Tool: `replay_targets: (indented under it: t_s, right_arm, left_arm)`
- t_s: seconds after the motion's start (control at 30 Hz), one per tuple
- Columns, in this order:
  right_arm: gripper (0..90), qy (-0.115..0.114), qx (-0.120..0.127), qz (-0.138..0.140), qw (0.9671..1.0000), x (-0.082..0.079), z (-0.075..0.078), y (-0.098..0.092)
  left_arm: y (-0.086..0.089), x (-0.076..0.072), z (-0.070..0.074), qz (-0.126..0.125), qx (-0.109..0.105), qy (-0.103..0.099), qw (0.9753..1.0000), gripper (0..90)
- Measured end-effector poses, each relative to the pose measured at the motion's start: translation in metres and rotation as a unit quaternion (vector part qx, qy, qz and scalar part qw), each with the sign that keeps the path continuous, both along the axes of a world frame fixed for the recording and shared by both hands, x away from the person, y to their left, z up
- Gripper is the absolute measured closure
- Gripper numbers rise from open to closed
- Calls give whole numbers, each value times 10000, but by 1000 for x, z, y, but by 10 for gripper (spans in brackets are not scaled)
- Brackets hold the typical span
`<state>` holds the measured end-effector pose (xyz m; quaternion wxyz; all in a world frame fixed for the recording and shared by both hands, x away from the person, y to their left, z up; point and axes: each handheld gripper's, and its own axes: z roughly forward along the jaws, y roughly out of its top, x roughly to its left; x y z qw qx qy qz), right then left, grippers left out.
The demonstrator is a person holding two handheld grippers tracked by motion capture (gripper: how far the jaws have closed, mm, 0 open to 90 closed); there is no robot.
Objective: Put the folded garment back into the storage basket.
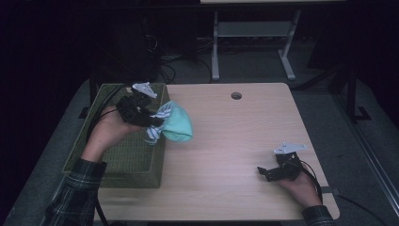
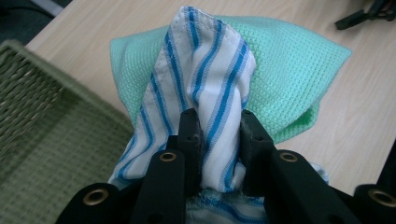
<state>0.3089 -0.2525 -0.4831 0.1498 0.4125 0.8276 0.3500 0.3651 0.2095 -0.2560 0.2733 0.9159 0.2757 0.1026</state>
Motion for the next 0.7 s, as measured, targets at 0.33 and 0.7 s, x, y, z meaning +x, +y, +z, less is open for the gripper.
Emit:
replay_targets:
  t_s: [0.33,0.7]
  right_arm:
    - [19,0,3,0,10000,0,0,0]
    - [18,-1,2,0,10000,0,0,0]
  left_arm:
    - [26,-2,5,314,-23,-88,9995,736]
    - [48,-1,5,696,43,-222,9973,735]
